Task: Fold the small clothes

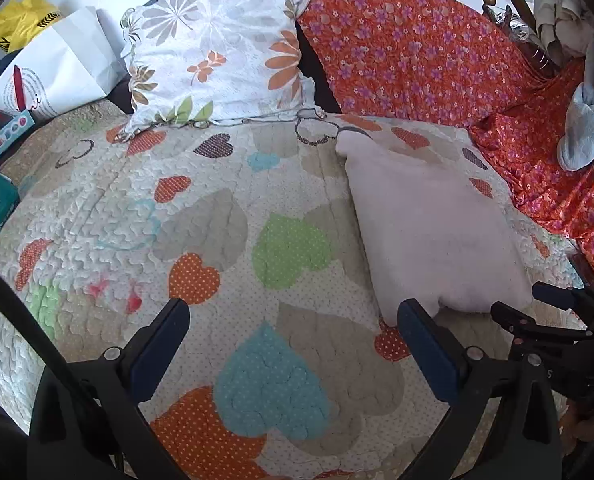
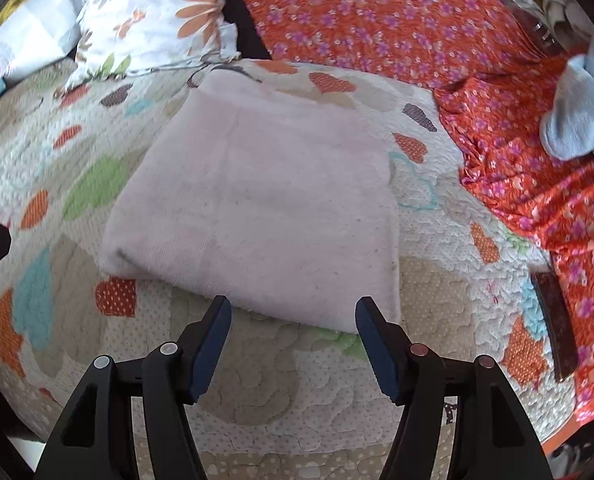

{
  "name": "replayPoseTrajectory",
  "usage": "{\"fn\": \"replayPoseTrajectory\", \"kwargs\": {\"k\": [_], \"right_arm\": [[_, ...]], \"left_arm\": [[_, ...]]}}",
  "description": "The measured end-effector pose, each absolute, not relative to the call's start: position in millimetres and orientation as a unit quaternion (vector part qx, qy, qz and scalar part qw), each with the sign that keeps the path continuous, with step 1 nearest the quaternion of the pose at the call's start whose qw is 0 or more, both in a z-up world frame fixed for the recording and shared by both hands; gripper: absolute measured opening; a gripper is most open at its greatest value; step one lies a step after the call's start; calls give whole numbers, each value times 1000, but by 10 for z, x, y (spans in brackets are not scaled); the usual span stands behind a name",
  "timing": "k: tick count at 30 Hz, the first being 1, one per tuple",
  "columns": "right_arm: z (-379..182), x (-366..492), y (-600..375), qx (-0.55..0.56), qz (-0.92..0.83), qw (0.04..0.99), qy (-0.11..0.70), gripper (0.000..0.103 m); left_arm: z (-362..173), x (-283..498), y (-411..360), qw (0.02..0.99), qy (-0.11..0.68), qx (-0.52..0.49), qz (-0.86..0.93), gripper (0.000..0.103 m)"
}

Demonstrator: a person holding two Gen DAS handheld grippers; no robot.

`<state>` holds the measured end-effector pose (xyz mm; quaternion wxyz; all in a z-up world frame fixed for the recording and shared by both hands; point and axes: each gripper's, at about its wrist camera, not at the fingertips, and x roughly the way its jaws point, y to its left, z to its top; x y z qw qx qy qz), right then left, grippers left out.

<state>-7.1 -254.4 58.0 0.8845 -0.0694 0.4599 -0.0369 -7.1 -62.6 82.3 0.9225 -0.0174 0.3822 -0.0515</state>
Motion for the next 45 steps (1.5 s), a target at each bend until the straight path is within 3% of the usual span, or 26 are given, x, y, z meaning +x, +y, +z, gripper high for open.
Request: {"fn": "replayPoseTrajectory", "kwargs": {"k": [26, 34, 45], "right_arm": [[474, 7, -2633, -77, -71, 874, 474, 74], [451, 75, -2946, -5, -95, 866, 492, 75], [553, -39, -3015, -3, -103, 877, 470, 76]], "left_arm": [[626, 84, -632, 902, 429, -16, -55, 103], [583, 106, -597, 894, 444, -27, -57, 103], [502, 102, -681, 892, 449, -3, -53, 103]]}}
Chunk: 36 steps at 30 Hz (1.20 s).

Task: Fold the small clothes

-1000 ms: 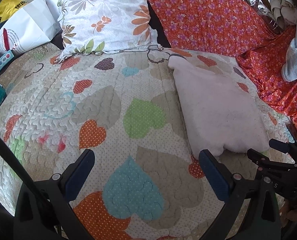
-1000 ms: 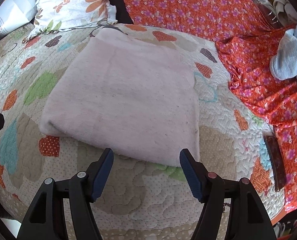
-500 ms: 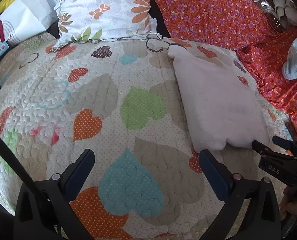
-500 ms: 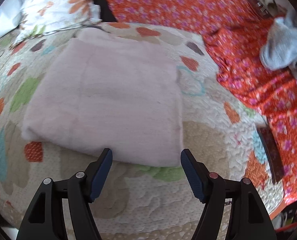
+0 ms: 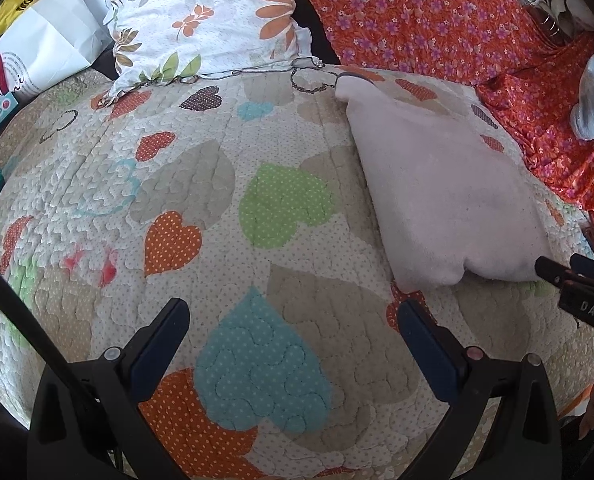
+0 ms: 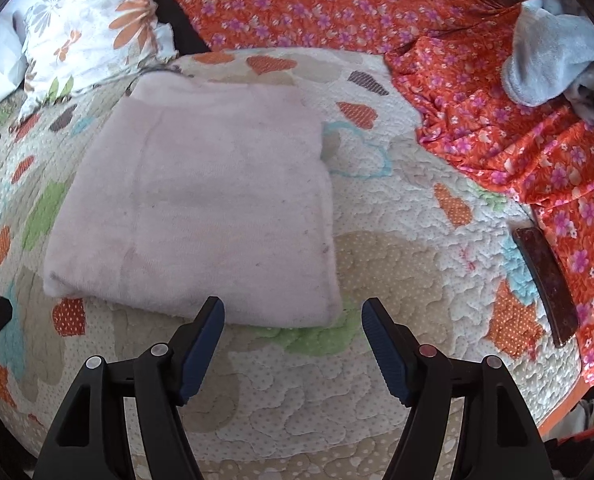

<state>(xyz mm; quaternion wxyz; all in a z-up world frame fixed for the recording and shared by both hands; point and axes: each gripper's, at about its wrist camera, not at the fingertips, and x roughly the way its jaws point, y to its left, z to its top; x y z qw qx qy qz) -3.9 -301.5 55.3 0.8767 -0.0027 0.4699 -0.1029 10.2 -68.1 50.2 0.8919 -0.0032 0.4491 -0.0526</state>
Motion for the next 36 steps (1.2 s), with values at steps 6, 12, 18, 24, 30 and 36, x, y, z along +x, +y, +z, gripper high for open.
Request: {"fn": "replayPoseTrajectory", "kwargs": {"k": [6, 12, 18, 24, 30, 36], "right_arm": [[873, 154, -3143, 65, -50, 895, 438, 76], [1025, 918, -2901, 78, -10, 901, 427, 74], [1004, 1791, -2249, 38, 29, 898, 438, 74], [604, 2495, -1726, -37, 8, 868, 495, 29], [356, 2858, -1365, -96, -5, 848, 522, 5], [460, 2901, -1215, -82, 44, 856, 508, 8]], "left_arm": [[512, 181, -581, 886, 460, -28, -51, 103], [560, 255, -524, 885, 461, -35, -51, 103], [640, 379, -382, 882, 464, -56, -51, 103], [694, 460, -199, 870, 479, -100, -58, 103], [689, 528, -62, 864, 485, -125, -53, 103], [676, 546, -54, 862, 487, -129, -50, 103]]}}
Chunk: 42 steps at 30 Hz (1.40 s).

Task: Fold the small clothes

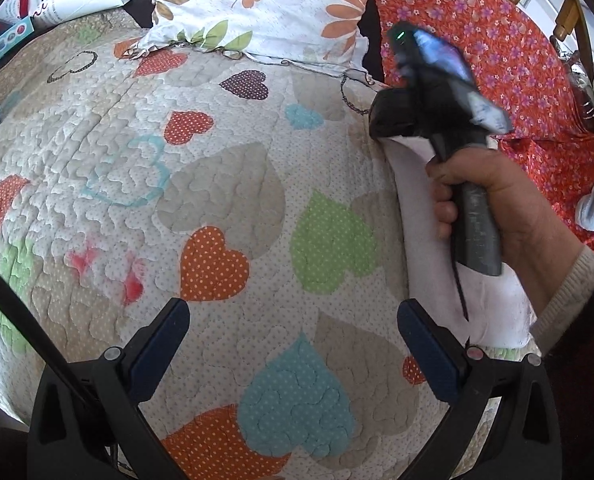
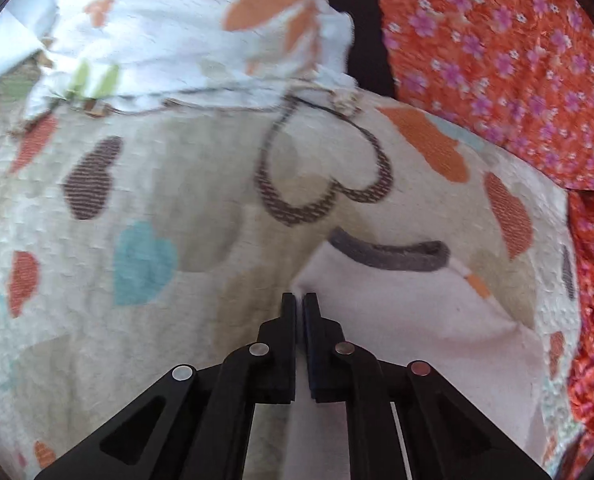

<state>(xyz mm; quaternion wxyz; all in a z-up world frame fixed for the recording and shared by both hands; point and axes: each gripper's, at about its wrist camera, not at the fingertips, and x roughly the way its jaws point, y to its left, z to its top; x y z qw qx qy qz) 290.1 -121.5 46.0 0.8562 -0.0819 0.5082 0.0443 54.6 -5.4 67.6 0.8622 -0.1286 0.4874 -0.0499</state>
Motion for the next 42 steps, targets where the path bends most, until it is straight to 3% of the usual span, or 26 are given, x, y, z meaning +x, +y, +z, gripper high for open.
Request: {"fn": "replayPoseTrajectory", "kwargs": {"k": [1, 2, 3, 5, 9, 12, 17, 18, 19, 21, 24, 31, 34, 36, 42], "right_arm": [[530, 2853, -1243, -60, 62, 859, 505, 8], [621, 2792, -1284, -35, 84, 860, 502, 18], [706, 2725, -1331, -22, 93, 864, 495, 35], [886, 2596, -1534, -17, 77, 877, 474, 49], [999, 2510, -2217, 0, -6, 878, 479, 50], [912, 2463, -2815, 25, -80, 866, 492, 60], [523, 2498, -3508, 111, -118, 835, 527, 61], [450, 2524, -3556, 141, -98, 829, 532, 37], [394, 2553, -3568, 168, -72, 825, 534, 21], [436, 2636, -3443, 140, -62, 837, 525, 12], [518, 2776, -3348, 107, -62, 850, 512, 8], [633, 2716, -3564, 103, -134, 861, 480, 10], [777, 2439, -3575, 105, -134, 869, 465, 29], [870, 2143, -3557, 104, -127, 872, 460, 49], [851, 1056, -3418, 105, -61, 870, 478, 54]], "left_arm": [[677, 535, -60, 862, 488, -127, -52, 103], [680, 521, -64, 863, 487, -126, -52, 103], [682, 508, -64, 863, 486, -125, -52, 103], [677, 486, -61, 863, 486, -123, -52, 103], [660, 454, -26, 858, 492, -134, -53, 103], [665, 441, -21, 860, 490, -134, -51, 103], [614, 482, -73, 860, 494, -122, -47, 103], [596, 495, -89, 858, 496, -120, -47, 103], [575, 510, -110, 857, 499, -118, -48, 103], [540, 537, -151, 854, 505, -114, -49, 103], [495, 574, -224, 851, 511, -105, -53, 103], [499, 546, -303, 856, 507, -87, -56, 103], [547, 503, -281, 861, 498, -86, -55, 103], [591, 471, -267, 866, 490, -85, -53, 103], [770, 307, -300, 894, 443, -52, -36, 103]]}}
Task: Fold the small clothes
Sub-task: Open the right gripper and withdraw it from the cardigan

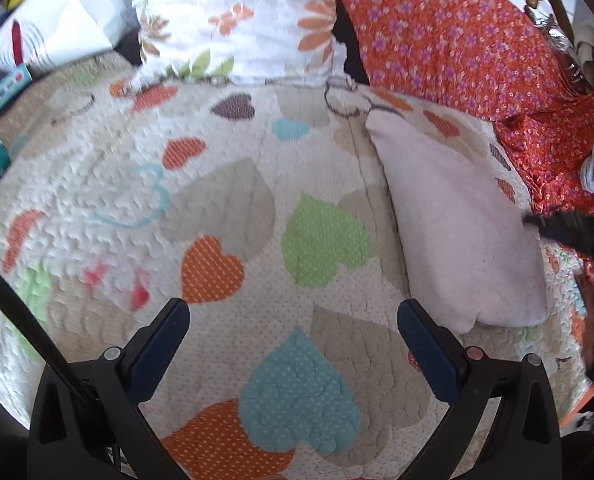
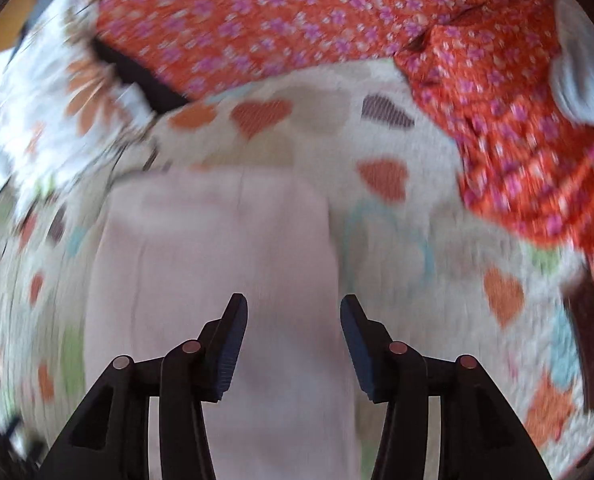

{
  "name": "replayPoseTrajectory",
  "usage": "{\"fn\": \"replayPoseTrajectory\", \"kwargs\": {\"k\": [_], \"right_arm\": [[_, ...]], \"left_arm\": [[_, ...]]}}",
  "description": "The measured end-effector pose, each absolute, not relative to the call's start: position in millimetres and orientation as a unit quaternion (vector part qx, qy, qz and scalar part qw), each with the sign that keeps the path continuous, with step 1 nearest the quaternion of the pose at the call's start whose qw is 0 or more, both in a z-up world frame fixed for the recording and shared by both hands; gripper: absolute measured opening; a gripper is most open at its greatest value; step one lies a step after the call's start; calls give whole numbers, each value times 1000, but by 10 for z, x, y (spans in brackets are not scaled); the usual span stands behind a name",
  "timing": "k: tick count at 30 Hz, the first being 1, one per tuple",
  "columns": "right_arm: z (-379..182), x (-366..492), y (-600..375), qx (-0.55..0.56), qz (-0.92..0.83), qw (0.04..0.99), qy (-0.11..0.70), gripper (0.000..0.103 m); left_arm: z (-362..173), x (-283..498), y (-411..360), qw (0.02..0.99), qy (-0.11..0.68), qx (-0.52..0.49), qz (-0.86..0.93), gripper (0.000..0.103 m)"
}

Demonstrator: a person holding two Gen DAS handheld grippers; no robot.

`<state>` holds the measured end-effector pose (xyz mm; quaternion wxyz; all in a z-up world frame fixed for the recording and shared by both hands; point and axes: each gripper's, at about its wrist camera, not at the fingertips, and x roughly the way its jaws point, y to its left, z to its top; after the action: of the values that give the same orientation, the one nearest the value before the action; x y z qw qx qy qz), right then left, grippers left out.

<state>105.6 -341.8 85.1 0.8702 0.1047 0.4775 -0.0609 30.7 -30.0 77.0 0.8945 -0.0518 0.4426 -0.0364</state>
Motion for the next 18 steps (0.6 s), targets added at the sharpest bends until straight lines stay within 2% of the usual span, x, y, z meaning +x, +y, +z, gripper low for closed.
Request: {"fn": "replayPoseTrajectory", "kwargs": {"k": [5, 9, 13, 18], "right_arm": [[758, 232, -3165, 70, -42, 879, 470, 63], [686, -146, -3082, 53, -48, 889, 451, 66], [712, -258, -3093, 81, -56, 896, 434, 66], [724, -253, -3047, 60, -80, 901, 422, 68]], "left_arm": [[925, -8, -457, 933, 359, 16, -15, 103], [1040, -291, -554, 953, 296, 57, -10, 103], [1227, -577, -534, 968, 247, 38, -10, 103], [1257, -738, -488, 969, 247, 3, -11, 103]]}}
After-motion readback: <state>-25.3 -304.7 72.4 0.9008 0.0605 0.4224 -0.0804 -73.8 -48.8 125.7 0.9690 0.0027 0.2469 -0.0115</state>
